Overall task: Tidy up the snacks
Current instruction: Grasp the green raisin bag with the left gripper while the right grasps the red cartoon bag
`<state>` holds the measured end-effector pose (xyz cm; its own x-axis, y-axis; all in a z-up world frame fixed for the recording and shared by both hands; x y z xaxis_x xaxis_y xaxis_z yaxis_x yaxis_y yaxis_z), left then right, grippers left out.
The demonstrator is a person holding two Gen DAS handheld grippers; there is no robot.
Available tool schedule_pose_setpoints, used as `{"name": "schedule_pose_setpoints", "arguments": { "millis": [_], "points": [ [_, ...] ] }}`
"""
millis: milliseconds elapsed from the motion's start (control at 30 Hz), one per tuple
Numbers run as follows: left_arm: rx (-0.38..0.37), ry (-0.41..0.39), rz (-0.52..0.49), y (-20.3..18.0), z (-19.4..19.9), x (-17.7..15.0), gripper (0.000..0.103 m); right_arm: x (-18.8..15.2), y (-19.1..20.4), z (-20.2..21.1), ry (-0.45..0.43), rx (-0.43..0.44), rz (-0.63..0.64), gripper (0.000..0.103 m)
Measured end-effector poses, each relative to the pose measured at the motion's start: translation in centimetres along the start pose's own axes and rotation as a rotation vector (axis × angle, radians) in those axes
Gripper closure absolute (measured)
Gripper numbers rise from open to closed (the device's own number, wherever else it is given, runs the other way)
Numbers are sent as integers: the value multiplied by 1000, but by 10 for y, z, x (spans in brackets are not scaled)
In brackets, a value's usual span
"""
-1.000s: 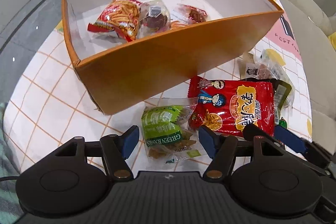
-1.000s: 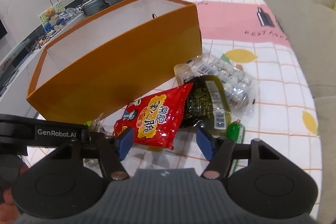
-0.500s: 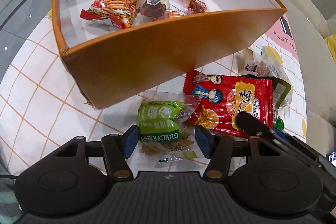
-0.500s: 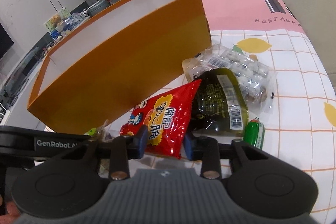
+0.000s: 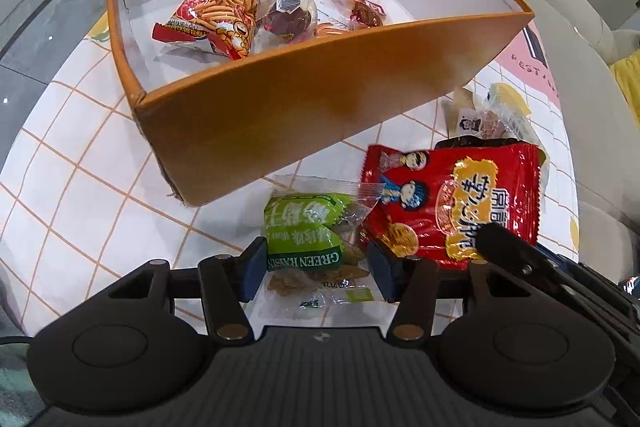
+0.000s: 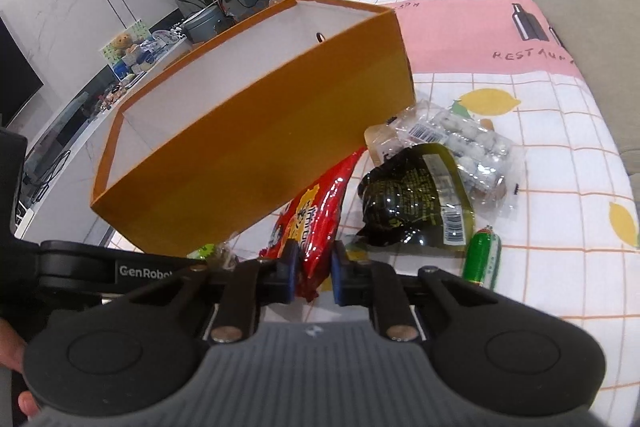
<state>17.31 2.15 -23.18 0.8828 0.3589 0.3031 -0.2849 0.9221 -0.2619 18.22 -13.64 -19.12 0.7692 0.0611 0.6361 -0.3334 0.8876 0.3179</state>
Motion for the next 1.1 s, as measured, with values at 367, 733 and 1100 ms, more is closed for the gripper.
{"name": "schedule_pose_setpoints", "arguments": {
  "millis": [367, 733, 1100],
  "points": [
    [-19, 3, -36, -10, 21, -10, 42, -1, -2, 31, 23, -45, 0, 94],
    [-69, -9, -71, -24, 56, -15, 42, 3, 7, 62, 18, -67, 6, 95],
    [-110, -72, -170, -51, 98, -10, 42, 11, 14, 104, -32, -81, -3, 95]
  ]
}}
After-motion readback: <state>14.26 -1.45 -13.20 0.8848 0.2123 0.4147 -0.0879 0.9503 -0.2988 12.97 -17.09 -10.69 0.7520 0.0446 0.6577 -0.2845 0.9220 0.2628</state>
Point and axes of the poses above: each gripper's, at about its wrist camera, not at the fingertips, and z roughly against the way its jaws point, y to its left, x to its top, the point moved 10 cm from there along -z, roughly the way its jaws point, and after that the axes turned 6 degrees about z, right-handed, at the moved point
